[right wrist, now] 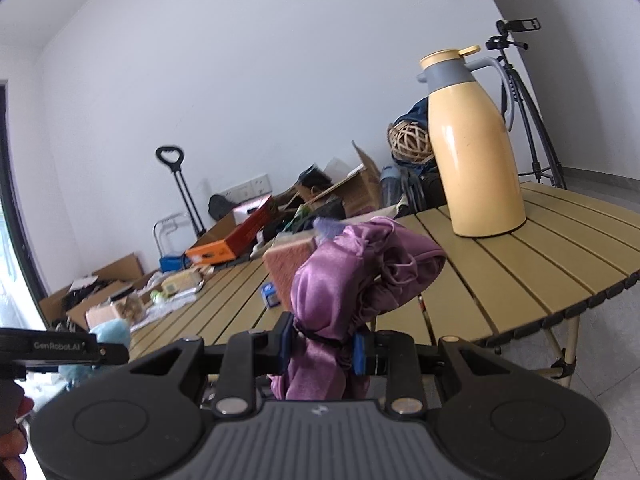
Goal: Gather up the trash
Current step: 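Carry the blue plush and pink cloth down over the black bin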
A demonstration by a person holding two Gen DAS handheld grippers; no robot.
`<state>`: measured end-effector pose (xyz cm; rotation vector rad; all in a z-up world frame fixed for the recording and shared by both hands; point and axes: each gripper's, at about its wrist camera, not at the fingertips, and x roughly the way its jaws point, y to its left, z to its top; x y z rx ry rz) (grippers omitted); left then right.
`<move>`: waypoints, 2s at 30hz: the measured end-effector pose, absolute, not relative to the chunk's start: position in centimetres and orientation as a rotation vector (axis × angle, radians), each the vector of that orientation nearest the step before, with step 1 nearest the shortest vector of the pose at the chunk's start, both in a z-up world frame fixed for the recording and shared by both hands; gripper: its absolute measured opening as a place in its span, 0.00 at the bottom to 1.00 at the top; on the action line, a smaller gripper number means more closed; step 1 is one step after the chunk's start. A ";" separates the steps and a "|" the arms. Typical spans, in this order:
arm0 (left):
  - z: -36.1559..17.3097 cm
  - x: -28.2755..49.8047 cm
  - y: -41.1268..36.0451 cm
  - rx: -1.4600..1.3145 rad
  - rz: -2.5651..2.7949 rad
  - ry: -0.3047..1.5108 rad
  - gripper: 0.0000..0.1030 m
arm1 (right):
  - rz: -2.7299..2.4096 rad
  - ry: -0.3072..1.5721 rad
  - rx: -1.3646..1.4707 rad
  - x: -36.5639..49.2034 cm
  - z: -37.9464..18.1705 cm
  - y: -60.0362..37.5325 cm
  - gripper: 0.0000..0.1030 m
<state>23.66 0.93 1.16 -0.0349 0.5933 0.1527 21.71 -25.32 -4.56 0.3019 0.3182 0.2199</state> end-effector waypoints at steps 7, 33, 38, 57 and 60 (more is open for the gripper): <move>-0.7 20.9 0.5 -0.014 0.127 0.628 0.79 | 0.254 0.373 0.266 19.3 -5.7 -24.3 0.27; -11.9 18.0 0.3 0.027 0.118 0.899 0.79 | 0.293 0.736 0.199 16.8 -14.2 -20.7 0.27; -14.3 18.8 1.0 0.020 0.134 0.971 0.79 | 0.279 0.829 0.185 17.3 -16.1 -20.0 0.27; -19.8 21.5 4.4 -0.007 0.222 1.095 0.79 | 0.261 1.043 0.142 18.7 -20.6 -18.2 0.27; -20.2 21.9 4.7 -0.001 0.233 1.096 0.79 | 0.266 1.045 0.136 18.9 -20.7 -17.9 0.27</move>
